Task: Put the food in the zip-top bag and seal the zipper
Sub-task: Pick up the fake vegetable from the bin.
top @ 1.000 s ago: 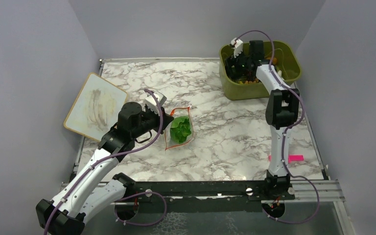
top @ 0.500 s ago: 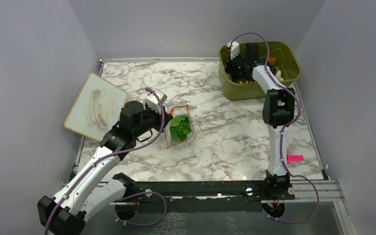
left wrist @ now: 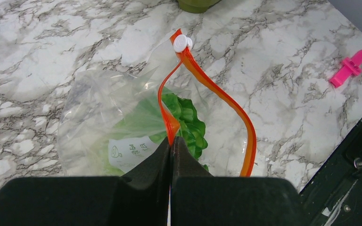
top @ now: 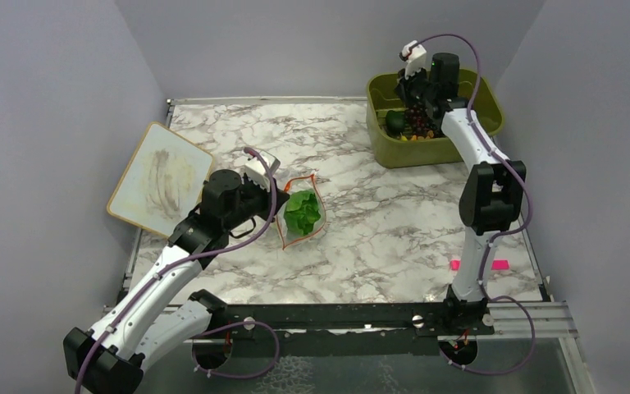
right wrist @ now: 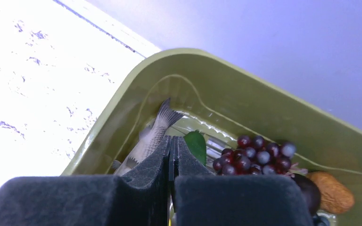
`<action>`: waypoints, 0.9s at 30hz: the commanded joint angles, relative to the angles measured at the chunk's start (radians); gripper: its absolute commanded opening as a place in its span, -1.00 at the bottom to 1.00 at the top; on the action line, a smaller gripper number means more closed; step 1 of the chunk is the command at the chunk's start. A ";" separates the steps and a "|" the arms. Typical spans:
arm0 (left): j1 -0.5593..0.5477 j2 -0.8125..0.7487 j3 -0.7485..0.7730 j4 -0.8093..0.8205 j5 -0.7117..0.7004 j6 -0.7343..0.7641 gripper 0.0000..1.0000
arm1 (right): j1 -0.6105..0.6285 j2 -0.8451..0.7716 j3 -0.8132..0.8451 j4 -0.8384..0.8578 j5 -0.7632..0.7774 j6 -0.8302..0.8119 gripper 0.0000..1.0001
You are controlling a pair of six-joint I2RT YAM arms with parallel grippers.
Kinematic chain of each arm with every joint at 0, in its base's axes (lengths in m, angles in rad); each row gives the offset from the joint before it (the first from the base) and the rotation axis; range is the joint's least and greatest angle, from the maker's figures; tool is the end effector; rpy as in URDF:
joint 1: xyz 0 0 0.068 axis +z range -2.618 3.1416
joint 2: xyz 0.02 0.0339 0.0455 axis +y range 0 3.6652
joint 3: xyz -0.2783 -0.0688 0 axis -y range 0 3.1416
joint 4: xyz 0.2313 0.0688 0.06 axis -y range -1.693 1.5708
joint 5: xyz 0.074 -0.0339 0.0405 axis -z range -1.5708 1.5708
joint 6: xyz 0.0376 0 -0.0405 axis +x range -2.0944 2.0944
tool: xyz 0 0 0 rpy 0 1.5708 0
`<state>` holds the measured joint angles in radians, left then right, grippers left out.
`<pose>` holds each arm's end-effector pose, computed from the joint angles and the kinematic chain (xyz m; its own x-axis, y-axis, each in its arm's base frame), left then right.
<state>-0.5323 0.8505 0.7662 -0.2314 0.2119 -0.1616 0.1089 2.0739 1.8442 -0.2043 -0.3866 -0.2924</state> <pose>0.1487 -0.0968 0.3286 -0.3716 0.0363 -0.9277 0.6167 0.7566 -0.2174 0.4873 0.0675 0.3173 -0.2732 -0.2984 -0.9145 -0.5425 0.8329 -0.1097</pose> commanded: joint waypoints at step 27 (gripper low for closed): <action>0.003 0.247 0.181 -0.045 -0.183 -0.136 -1.00 | -0.070 0.235 0.397 -0.316 0.364 0.307 0.38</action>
<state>-0.5323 1.0046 0.8131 -0.2096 0.0566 -0.2173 0.0723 2.2490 2.1532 -0.4721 0.0109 -0.1303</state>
